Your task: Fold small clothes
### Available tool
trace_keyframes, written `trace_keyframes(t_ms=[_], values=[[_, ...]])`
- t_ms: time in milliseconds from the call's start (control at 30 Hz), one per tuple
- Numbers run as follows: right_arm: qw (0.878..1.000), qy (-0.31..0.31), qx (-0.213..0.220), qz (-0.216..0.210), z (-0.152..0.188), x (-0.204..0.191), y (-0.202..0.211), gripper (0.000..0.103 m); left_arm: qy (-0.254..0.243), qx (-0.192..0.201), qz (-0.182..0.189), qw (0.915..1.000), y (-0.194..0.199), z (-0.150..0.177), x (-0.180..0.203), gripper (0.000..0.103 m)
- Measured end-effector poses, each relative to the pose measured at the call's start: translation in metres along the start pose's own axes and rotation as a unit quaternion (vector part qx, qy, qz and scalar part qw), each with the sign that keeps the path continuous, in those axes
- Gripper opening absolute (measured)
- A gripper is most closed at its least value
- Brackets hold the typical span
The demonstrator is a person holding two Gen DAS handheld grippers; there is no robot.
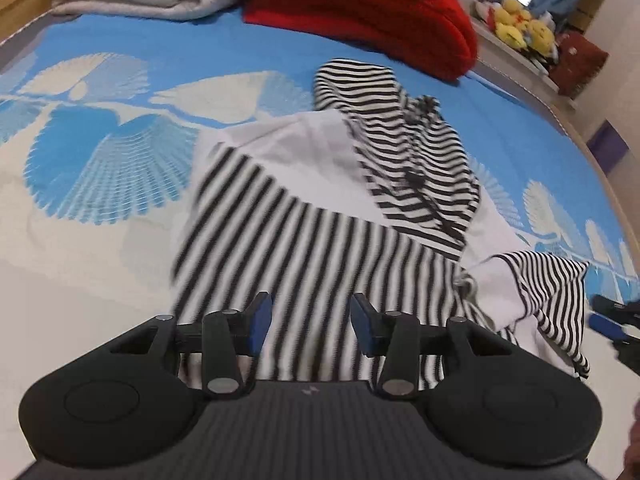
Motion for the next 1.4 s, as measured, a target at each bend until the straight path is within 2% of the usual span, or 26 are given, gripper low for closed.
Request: trace_keyframes(t_ms=[133,267,367,467,533,567,667,767,933,967,1033,1167,1200,1300,1400], values=[[0.998,-0.029,-0.051,-0.016,0.007,-0.006,-0.044,0.028,-0.016,0.002,-0.007,0.9999,-0.006,0.002,0.013,0.048],[0.993,-0.059,-0.092,-0.041,0.027,-0.018,-0.078,0.028,-0.01,0.001,-0.007,0.9999,-0.006,0.002,0.005,0.048],[0.992,-0.06,-0.104,-0.044,0.037,-0.025,-0.094,0.028,0.001,0.0,-0.005,1.0,-0.003,0.0,-0.007,0.048],[0.993,-0.05,-0.094,-0.04,0.041,-0.027,-0.105,0.027,0.012,0.002,0.002,0.9999,0.003,-0.004,-0.017,0.048],[0.996,-0.033,-0.075,-0.04,0.04,-0.028,-0.102,0.004,0.014,0.009,0.008,0.9998,0.01,-0.006,-0.023,0.048],[0.997,-0.023,-0.065,-0.04,0.038,-0.03,-0.101,0.004,0.016,0.012,0.01,0.9998,0.014,-0.006,-0.025,0.048],[0.999,0.004,-0.021,-0.046,0.032,-0.04,-0.079,0.003,0.029,0.019,0.017,0.9992,0.024,-0.009,-0.037,0.048],[0.997,0.058,0.013,-0.055,0.023,-0.066,-0.027,0.003,0.046,0.022,0.032,0.9982,0.034,-0.009,-0.048,0.048],[0.976,0.212,0.036,-0.03,0.001,-0.122,0.066,0.003,0.051,0.035,0.052,0.9967,0.055,-0.011,-0.062,0.048],[0.973,0.227,0.03,-0.025,-0.004,-0.135,0.075,0.003,0.054,0.038,0.053,0.9964,0.058,-0.011,-0.066,0.048],[0.967,0.252,-0.003,-0.043,-0.004,-0.167,0.079,0.003,0.063,0.039,0.052,0.9959,0.061,-0.012,-0.074,0.048],[0.934,0.34,-0.084,-0.064,0.04,-0.242,0.04,0.006,0.074,0.033,0.05,0.9954,0.061,-0.012,-0.087,0.048],[0.931,0.345,-0.101,-0.071,0.05,-0.253,0.025,0.006,0.076,0.032,0.048,0.9955,0.061,-0.012,-0.089,0.048],[0.938,0.311,-0.143,-0.054,0.07,-0.258,-0.009,0.007,0.08,0.031,0.046,0.9953,0.06,-0.012,-0.093,0.048],[0.947,0.281,-0.136,-0.078,0.08,-0.241,-0.004,0.01,0.073,0.025,0.042,0.9961,0.055,-0.011,-0.091,0.048]])
Point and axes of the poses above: each gripper's, at about its wrist camera, not at the fingertips, and y roughly against the way its jaws point, x to its right, z to its underside, the point moved 5 cm from there along -y, roughly the way its jaws point, and after that the axes turned 12 degrees about -x, right-handed, at the moved point
